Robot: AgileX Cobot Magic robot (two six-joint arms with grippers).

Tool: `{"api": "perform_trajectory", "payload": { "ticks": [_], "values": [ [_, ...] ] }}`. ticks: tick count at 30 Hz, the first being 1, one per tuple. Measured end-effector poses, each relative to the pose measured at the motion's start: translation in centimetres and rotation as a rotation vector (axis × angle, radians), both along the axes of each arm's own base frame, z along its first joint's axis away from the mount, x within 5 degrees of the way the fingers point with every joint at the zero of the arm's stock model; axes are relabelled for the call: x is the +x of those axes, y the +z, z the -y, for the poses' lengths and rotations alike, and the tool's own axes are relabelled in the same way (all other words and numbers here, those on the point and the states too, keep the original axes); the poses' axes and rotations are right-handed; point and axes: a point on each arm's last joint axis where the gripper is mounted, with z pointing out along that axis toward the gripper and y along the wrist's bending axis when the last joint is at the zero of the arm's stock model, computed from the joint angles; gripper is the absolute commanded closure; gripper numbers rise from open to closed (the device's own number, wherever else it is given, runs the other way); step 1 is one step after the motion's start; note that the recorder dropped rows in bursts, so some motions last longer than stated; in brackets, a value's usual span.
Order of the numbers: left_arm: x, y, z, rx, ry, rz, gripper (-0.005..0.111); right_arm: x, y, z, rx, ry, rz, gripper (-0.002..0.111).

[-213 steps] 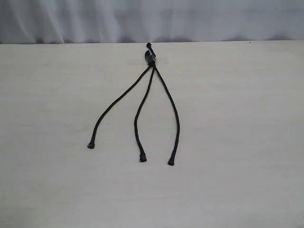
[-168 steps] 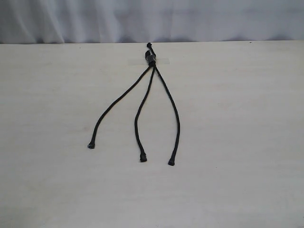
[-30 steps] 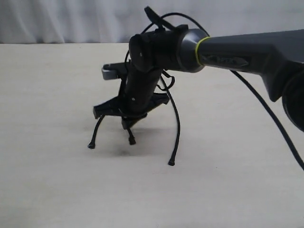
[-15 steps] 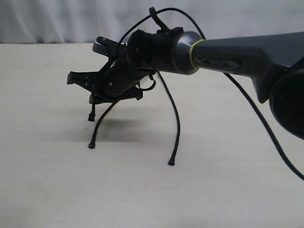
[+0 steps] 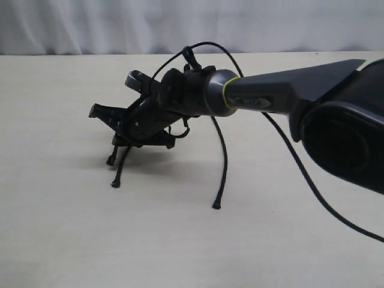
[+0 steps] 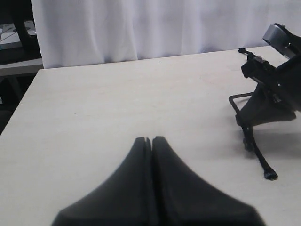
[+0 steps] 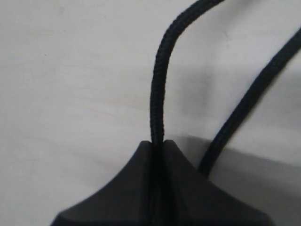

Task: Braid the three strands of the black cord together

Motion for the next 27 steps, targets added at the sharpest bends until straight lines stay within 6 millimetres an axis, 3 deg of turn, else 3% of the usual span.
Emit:
{"api": "perform_trajectory", "payload": {
  "ticks": [10,27],
  "values": [
    [0.0,0.0,0.0,-0.002,0.0,0.0,0.107,-0.4,-1.8,0.3,-0.066,0.03,-0.063,0.104],
    [0.0,0.0,0.0,-0.002,0.0,0.0,0.107,-1.4,0.2,3.0,-0.4,0.069,-0.132,0.104]
  ]
}}
